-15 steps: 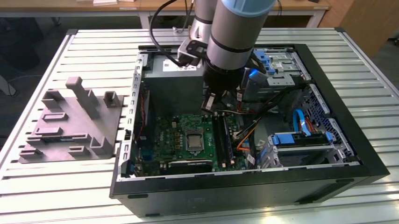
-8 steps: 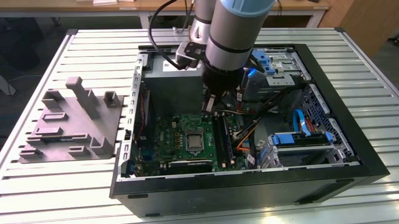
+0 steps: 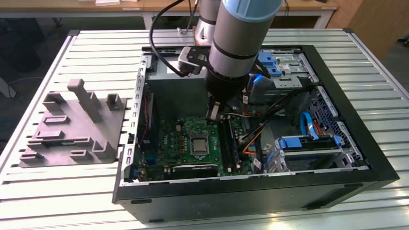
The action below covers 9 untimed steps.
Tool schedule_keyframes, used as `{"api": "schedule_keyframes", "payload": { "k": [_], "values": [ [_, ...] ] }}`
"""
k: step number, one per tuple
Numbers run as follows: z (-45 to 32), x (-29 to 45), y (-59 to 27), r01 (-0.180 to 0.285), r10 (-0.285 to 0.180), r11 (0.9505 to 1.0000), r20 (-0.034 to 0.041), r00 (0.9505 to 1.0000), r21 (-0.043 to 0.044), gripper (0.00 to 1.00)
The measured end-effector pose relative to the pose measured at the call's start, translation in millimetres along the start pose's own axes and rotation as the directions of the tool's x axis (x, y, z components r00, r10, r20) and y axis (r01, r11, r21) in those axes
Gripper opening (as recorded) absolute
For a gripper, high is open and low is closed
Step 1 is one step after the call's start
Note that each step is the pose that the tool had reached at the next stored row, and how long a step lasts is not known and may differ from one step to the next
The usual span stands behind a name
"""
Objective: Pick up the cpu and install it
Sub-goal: 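Install the first cpu locking lever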
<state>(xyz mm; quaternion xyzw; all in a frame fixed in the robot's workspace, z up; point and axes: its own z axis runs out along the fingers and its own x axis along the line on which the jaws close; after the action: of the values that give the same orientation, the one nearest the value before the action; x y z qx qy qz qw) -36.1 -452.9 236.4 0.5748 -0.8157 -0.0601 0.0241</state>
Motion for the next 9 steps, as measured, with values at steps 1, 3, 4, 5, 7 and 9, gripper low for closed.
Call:
{"api": "schedule_keyframes", "payload": {
  "k": [1, 3, 4, 5, 7, 9],
  "values": [
    [-0.1, 1.4, -0.2, 0.001, -0.001, 1.0000, -0.0001, 1.0000, 0.0002, 0.11],
    [-0.2, 3.2, -0.6, 0.004, -0.004, 1.0000, -0.0004, 1.0000, 0.0003, 0.11],
    [-0.3, 3.9, -0.8, 0.005, -0.005, 1.0000, -0.0006, 1.0000, 0.0004, 0.11],
    [-0.2, 4.4, -0.9, 0.006, -0.006, 1.0000, -0.0002, 1.0000, 0.0009, 0.11],
    [-0.3, 5.4, -1.0, 0.009, -0.009, 1.0000, 0.0022, 1.0000, 0.0046, 0.11],
    [-0.3, 6.0, -0.8, 0.012, -0.012, 0.9999, 0.0082, 0.9999, 0.0104, 0.11]
  ]
}}
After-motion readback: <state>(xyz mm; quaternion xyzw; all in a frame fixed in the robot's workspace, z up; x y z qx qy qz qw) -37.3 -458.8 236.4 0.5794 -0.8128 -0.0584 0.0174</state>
